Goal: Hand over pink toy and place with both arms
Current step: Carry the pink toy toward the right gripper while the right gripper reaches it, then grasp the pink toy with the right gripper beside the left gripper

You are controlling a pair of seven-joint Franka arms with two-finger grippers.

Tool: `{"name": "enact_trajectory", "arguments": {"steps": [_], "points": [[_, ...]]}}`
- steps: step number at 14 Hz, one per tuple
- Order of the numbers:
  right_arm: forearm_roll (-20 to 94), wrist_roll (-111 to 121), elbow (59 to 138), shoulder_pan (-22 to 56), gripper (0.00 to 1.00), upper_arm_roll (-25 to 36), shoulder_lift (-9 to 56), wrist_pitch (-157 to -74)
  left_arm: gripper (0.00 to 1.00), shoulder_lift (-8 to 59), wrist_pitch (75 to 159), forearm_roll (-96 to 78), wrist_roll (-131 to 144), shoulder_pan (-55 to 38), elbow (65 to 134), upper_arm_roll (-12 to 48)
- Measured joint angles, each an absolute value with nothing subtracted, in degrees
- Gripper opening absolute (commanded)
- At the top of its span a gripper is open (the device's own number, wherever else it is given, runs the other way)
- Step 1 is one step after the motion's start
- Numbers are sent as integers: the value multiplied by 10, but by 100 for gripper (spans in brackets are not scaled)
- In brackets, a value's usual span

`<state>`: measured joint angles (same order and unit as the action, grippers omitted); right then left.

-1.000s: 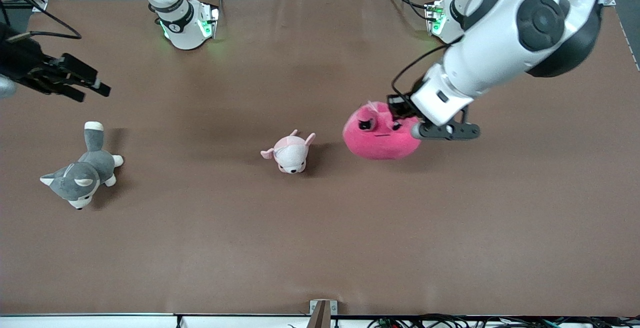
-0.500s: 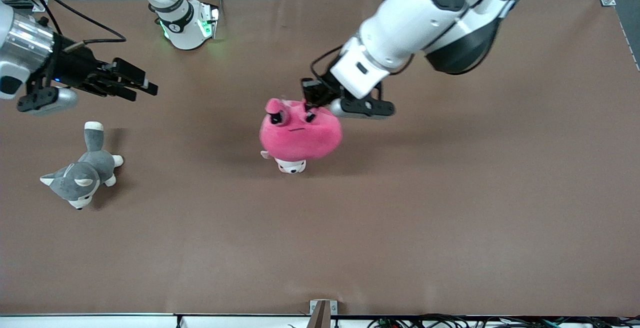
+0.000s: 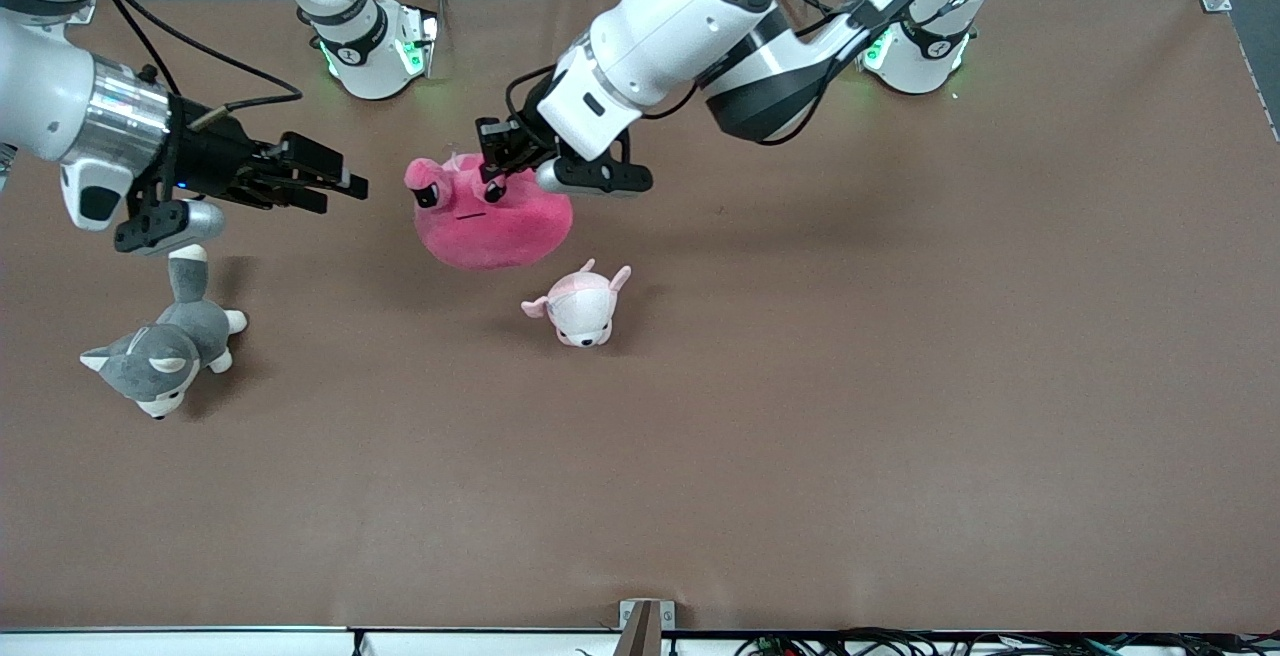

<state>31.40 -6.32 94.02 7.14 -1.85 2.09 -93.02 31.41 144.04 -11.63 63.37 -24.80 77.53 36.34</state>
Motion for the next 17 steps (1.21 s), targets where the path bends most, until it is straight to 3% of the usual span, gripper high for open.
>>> {"name": "enact_trajectory", "arguments": {"steps": [5,17], "points": [[313,-70,940,112,74,-19,48,-961,0,342,1486,-116,663,-269,759,363],[284,-73,936,104,72,-12,51,-884,1,343,1486,-116,685,-273,749,364]]}}
